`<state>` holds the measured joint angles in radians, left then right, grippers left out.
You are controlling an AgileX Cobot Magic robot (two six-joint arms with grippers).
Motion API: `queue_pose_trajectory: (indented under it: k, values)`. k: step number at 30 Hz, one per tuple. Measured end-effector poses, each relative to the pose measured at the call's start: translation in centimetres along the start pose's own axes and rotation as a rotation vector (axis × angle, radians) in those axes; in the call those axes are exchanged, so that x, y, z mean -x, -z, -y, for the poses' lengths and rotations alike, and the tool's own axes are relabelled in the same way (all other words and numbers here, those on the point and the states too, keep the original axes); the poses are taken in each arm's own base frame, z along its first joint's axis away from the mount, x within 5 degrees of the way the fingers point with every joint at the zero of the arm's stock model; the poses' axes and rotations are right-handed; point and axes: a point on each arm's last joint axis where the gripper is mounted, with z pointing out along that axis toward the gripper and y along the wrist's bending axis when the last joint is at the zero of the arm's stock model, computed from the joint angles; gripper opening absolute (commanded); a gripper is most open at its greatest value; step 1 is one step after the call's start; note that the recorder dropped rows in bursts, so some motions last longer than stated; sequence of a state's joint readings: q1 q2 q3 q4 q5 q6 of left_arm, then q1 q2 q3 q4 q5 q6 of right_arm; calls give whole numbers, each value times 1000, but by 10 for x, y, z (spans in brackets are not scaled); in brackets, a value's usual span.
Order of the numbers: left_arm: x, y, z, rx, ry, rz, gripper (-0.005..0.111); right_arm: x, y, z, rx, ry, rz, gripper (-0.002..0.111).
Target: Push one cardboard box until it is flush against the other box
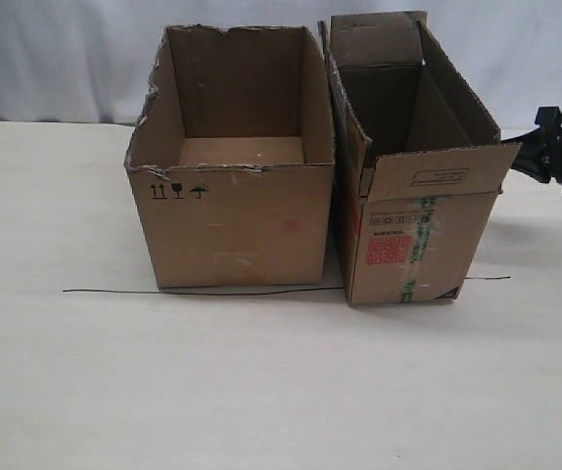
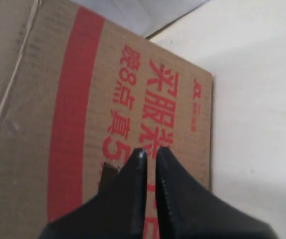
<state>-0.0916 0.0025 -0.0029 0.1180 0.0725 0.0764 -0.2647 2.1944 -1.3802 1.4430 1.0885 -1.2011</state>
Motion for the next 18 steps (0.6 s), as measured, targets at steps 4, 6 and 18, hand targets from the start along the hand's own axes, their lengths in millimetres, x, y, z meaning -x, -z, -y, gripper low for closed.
queue_pose_trajectory:
  k: [4, 6, 18]
  values:
    - [0, 0, 0, 0, 0, 0, 0, -13, -1, 1, 27, -16, -33, 5]
    - [0, 0, 0, 0, 0, 0, 0, -18, -1, 2, 28, -21, -41, 5]
    - [0, 0, 0, 0, 0, 0, 0, -25, -2, -1, 75, -22, -55, 5]
